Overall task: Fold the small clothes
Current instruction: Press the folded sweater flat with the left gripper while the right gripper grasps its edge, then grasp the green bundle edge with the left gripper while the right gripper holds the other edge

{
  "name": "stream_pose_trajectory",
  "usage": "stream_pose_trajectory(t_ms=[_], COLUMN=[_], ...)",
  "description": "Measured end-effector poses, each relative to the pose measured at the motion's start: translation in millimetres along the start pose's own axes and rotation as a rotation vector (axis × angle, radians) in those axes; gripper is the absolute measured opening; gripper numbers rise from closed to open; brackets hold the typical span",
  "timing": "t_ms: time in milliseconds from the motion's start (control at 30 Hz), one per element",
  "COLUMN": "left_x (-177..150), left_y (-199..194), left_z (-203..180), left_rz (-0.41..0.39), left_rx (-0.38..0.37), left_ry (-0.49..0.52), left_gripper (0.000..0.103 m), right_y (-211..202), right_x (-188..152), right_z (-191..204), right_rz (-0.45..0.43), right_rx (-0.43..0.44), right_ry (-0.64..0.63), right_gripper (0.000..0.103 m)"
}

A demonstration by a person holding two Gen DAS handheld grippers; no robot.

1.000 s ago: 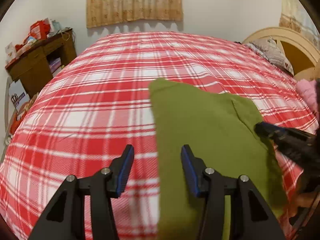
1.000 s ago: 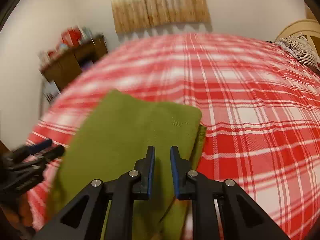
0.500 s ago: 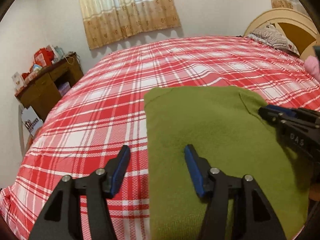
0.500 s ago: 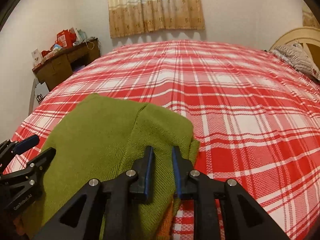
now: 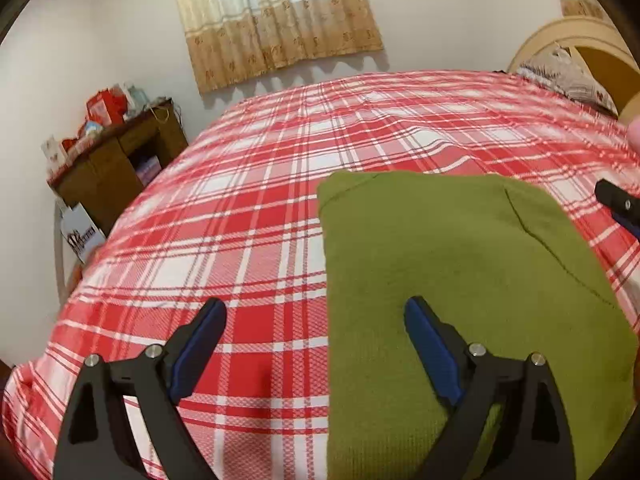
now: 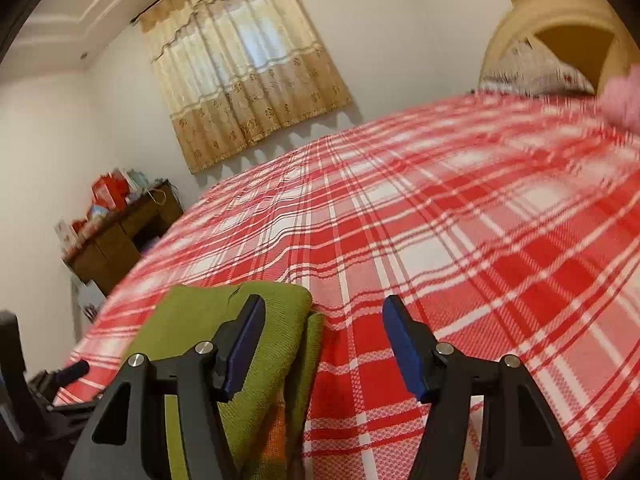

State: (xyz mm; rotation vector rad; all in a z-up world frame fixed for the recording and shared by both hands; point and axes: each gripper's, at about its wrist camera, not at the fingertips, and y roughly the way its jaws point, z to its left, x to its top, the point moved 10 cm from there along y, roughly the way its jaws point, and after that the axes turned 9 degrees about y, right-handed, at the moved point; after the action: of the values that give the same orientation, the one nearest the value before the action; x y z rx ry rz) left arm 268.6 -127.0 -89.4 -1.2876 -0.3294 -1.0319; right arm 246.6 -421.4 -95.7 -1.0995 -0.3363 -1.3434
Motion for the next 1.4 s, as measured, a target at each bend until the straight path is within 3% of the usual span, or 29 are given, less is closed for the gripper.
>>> stream_pose_trajectory(t_ms=[200, 367, 467, 567, 667, 733, 833, 1033, 1133, 1233, 1400], left_x=[6, 30, 32, 11, 4, 0, 0, 0, -2, 0, 0], left_y=[-4, -12, 1, 33, 43, 49, 46, 46, 46, 43, 44], left_z=[3, -11, -25, -36, -29, -27, -32, -34, -35, -36, -37], left_rz=[0.010, -0.047, -0.033, 0.067, 0.104, 0.135, 0.121, 0.113, 0.112, 0.097, 0.092], left_rx=[-0.039, -0.079, -0.210, -0.300, -0.464, -0.531, -0.516, -0.501, -0.504, -0.484, -0.522], left_ry=[-0.022, 0.000, -0.039, -0.086, -0.227, -0.290, -0.274, -0.251, -0.250, -0.224, -0.227], left_gripper=[0.092, 0.092, 0.092, 0.092, 0.091, 0.092, 0.092, 0.092, 0.092, 0.091, 0.087], right_y=[1, 1, 1, 6, 14, 20, 28, 31, 37, 37, 30], right_x=[1, 0, -3, -11, -21, -29, -39, -45, -53, -60, -69], right_z=[-14, -14, -9, -7, -2, 6, 8, 11, 18, 24, 47], right_rz=[0.023, 0.033, 0.062, 0.160, 0.240, 0.297, 0.336, 0.360, 0.389, 0.403, 0.411], right_rx=[0.069, 0.102, 0.161, 0.283, 0.340, 0.367, 0.306, 0.289, 0.242, 0.219, 0.271], right_ry=[0.116, 0.140, 0.153, 0.240, 0.274, 0.266, 0.233, 0.205, 0.133, 0.043, -0.089], right_gripper=[0.062, 0.062, 0.062, 0.062, 0.063, 0.063, 0.063, 0.063, 0.063, 0.070, 0.071])
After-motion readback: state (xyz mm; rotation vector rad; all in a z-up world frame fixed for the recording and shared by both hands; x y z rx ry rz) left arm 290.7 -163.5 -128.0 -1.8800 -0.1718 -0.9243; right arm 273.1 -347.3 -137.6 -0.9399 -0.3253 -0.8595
